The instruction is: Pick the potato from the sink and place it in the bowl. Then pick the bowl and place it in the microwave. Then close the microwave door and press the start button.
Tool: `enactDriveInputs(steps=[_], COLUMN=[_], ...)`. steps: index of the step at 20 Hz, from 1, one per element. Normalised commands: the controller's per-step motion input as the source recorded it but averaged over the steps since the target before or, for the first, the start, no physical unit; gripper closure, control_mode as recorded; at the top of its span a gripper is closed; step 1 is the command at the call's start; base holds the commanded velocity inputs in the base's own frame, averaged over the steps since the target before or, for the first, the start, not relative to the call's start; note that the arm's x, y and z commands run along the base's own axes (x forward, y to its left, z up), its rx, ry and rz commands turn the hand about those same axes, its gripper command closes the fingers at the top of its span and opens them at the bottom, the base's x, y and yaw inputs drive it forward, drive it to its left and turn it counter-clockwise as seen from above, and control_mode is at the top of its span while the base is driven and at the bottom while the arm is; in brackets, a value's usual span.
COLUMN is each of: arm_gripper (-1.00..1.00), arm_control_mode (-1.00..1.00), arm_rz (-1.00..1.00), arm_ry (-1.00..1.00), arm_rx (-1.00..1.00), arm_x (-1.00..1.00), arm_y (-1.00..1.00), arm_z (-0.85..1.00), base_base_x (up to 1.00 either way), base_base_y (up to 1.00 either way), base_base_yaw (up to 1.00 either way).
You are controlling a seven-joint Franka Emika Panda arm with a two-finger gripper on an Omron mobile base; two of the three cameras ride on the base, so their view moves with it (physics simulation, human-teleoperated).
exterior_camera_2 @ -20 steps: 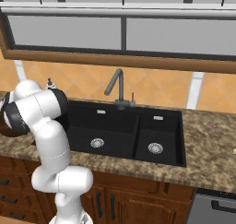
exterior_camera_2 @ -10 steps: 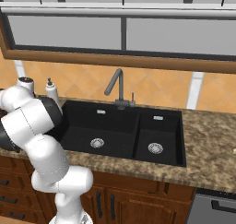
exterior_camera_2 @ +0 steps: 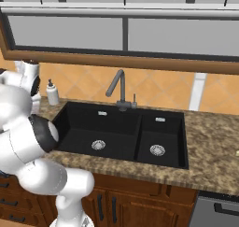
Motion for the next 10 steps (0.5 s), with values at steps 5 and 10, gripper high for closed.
enactDriveInputs(steps=[5,10], arm_gripper=[1.00,1.00], arm_control_mode=[-1.00,-1.00], arm_rz=[-0.08,-0.04], arm_ry=[0.08,0.01], arm_rx=[-0.03,-0.01], arm_x=[-0.24,-0.41], arm_y=[-0.58,-0.66], arm_z=[1.00,0.99], base_base_x=[0.00,0.00], base_base_y=[0.00,0.00], base_base_yaw=[0.00,0.00])
